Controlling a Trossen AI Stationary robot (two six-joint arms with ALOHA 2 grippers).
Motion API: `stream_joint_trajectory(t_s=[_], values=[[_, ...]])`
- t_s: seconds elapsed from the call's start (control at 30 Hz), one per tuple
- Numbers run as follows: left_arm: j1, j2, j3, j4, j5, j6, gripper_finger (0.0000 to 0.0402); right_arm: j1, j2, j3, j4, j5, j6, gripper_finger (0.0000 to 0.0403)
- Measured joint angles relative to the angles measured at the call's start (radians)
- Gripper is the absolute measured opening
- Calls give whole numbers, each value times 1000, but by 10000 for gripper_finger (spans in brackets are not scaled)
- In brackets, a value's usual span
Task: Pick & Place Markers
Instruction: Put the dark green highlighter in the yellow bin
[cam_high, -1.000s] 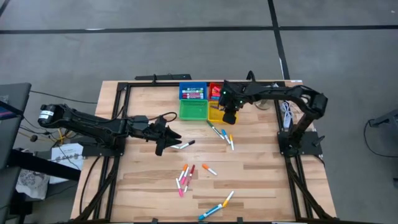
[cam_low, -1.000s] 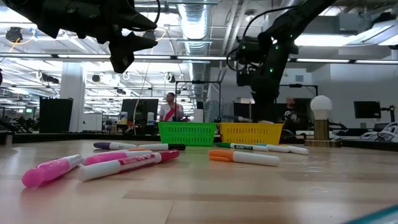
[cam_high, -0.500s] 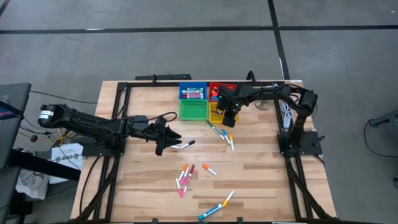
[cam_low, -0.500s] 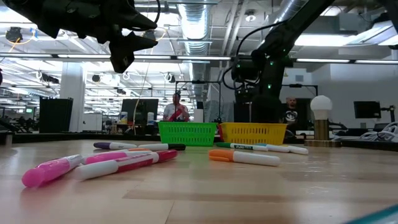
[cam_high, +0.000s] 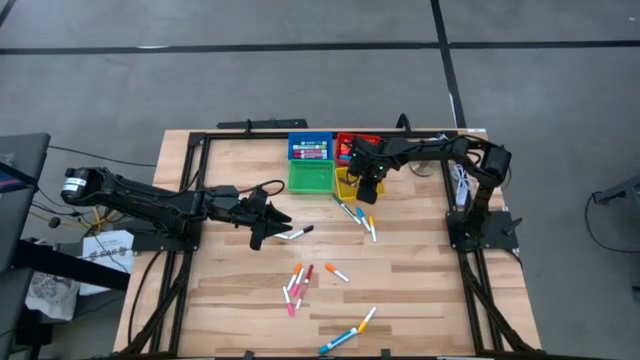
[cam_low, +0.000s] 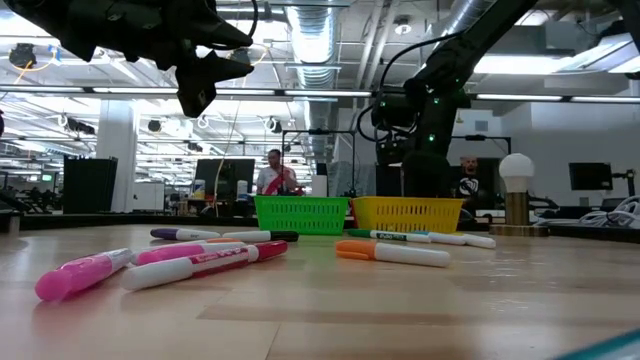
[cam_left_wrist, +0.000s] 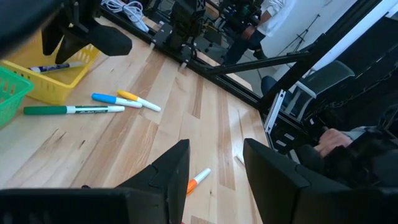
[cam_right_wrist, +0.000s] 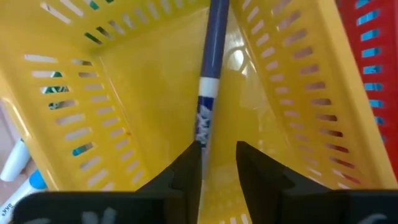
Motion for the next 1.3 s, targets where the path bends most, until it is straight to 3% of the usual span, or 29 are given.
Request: stream_joint_trajectory(t_s=[0.23,0.63,0.83,1.3], values=[[0,0,0,0,0,0,150,0,-7,24,-12,0,1,120],[0,0,0,11,0,0,150,1,-8,121,37,-4,-31,119],[0,0,0,14,0,0,150,17,-8,124,33,-72,-76,118],[0,0,0,15,0,26,150,236,-136,124,-44,-131,-5,118]])
